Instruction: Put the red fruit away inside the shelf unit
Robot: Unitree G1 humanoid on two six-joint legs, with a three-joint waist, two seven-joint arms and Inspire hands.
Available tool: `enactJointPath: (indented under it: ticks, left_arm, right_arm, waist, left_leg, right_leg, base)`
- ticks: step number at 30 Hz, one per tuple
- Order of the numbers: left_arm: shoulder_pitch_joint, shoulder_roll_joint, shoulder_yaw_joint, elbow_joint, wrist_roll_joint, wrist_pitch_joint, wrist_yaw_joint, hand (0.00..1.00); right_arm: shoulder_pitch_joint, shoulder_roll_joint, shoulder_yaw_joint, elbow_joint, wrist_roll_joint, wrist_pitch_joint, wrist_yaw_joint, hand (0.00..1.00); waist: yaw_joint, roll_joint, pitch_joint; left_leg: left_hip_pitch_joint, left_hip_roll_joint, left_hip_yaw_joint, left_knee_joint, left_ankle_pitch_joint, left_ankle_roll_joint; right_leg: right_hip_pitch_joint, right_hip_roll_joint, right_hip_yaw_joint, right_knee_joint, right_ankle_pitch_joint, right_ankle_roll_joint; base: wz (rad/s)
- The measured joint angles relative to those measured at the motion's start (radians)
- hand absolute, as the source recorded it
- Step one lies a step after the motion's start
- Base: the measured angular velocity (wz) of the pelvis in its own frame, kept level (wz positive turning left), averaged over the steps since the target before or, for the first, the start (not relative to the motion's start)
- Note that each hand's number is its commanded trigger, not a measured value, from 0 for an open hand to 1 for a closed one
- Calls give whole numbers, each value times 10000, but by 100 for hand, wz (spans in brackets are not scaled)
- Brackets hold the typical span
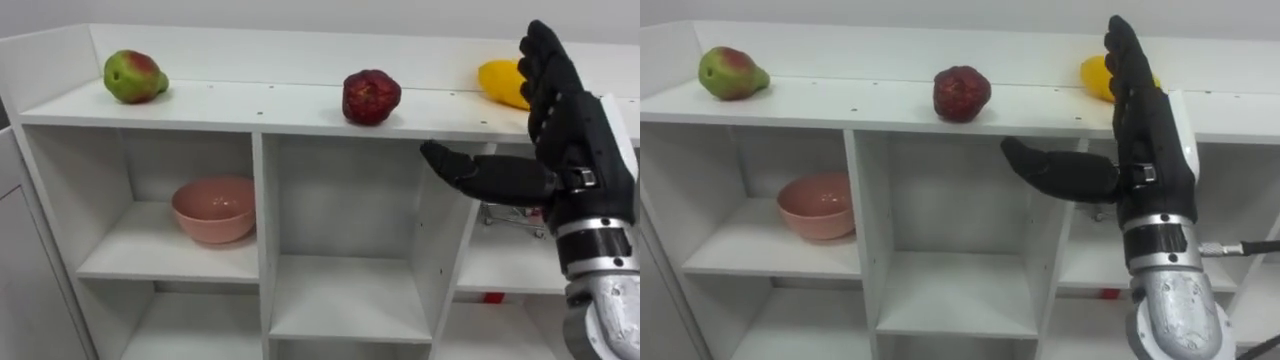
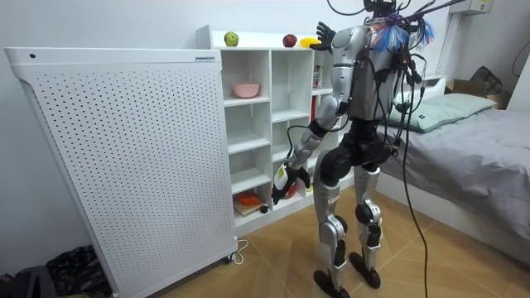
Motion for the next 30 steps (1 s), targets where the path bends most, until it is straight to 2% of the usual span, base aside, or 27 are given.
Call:
enactJointPath:
  ticks: [3,10,18,28,30]
  left_arm:
    - [-23,0,-93,-3,-2,31,-3,0]
    - [-340,-10,-100,-13,1,227,-14,0]
    - [-577,0,-118,-30,-1,371,-21,0]
    - [-591,0,-130,-39,-2,638,-25,0]
    - [-617,0,-134,-50,-1,652,-80,0]
  right_arm:
    - [-334,-176,117,327,-3,142,66,0]
    - [-763,-209,103,1439,175,285,374,0]
    - [-947,-233,108,1508,627,322,788,0]
    - [-1230,-234,113,1792,739,426,1177,0]
    - [-1386,-234,125,1900,735,544,1228,0]
  waist:
    - [29,-4,6]
    - [229,11,15]
    - [226,26,18]
    - [212,54,17]
    - [212,73,8]
  left_leg:
    - [-39,-27,-80,4,8,12]
    - [-71,-66,-216,-18,19,30]
    - [-71,-64,-243,-18,21,29]
    - [-84,-66,-242,-11,45,26]
    - [-110,-74,-241,-6,69,30]
  right_leg:
    - [-3,-14,-49,-3,17,3]
    - [-1,-31,-99,-10,18,4]
    - [5,-31,-127,-10,18,5]
    - [-2,-39,-142,-2,18,5]
    - [-16,-49,-153,-2,18,5]
  base:
    - [7]
    - [4]
    - [0]
    - [0]
    - [0]
